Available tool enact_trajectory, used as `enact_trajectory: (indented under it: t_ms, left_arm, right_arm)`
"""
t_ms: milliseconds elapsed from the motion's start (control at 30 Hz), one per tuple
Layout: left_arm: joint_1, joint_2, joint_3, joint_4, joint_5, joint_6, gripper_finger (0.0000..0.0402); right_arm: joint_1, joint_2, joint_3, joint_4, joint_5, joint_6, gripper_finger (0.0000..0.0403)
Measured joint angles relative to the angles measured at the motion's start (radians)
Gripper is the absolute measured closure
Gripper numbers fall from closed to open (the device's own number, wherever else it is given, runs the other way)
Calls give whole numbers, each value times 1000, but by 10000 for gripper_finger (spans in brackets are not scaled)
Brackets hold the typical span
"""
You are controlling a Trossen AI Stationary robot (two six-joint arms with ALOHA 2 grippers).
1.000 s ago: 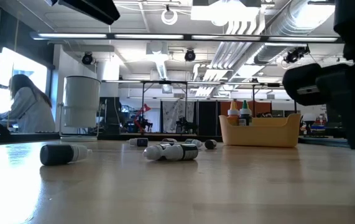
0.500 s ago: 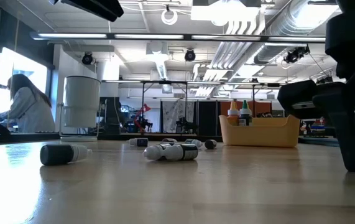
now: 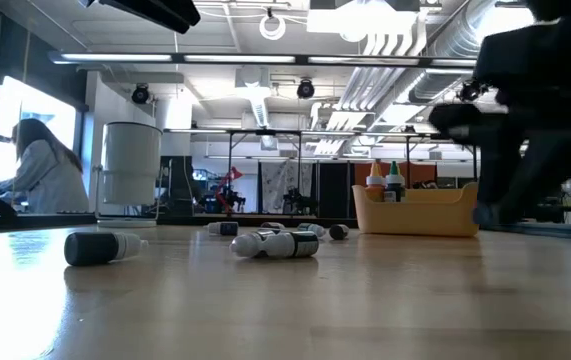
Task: Pick & Place food coloring
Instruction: Put the bottom right small black food coloring bottle into the yellow bin
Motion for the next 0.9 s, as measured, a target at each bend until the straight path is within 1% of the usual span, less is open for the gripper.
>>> enact_trajectory:
  t_ms: [100,233,300,367,467,667,767,900]
  left_arm:
    - [0,0,0,5,0,0,266]
    - [0,0,0,5,-5,-7,266]
    - [0,0,0,4,-9,-7,266]
    - [0,0,0,4,-18,-7,266]
    - [0,0,0,6,-19,-8,266]
    - [0,0,0,29,-16,-9,266]
    - [0,0,0,37,-15,-9,266]
    - [0,0,0,37,-7,-9,266]
  right_arm:
    - [-36,-127,1,-157,169,-21,331]
    - [-134,-288,4,-263,448,8,327]
    - [-209,-346,5,-295,493,33,331]
    - [-306,-383,5,-334,487,76,334]
    - [-465,-402,4,-374,434,111,331]
    - [-747,-339,4,-356,262,82,316]
    - [-835,-288,4,-340,216,63,313]
    - [-897,-232,4,-318,185,1,299]
